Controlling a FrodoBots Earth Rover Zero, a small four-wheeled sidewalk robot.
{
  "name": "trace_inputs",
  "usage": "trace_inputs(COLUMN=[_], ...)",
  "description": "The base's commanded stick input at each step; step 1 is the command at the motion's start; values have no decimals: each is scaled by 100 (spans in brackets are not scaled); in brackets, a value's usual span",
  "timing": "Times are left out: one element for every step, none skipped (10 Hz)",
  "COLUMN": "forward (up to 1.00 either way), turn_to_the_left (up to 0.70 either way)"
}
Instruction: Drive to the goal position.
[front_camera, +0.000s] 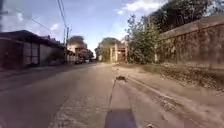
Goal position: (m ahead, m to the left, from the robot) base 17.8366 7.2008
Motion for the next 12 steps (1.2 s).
trace_inputs(forward=[78,78,78,78,78,78,78,79,81,89,89,89], turn_to_the_left=[0,0,0,0,0,0,0,0,0,0,0,0])
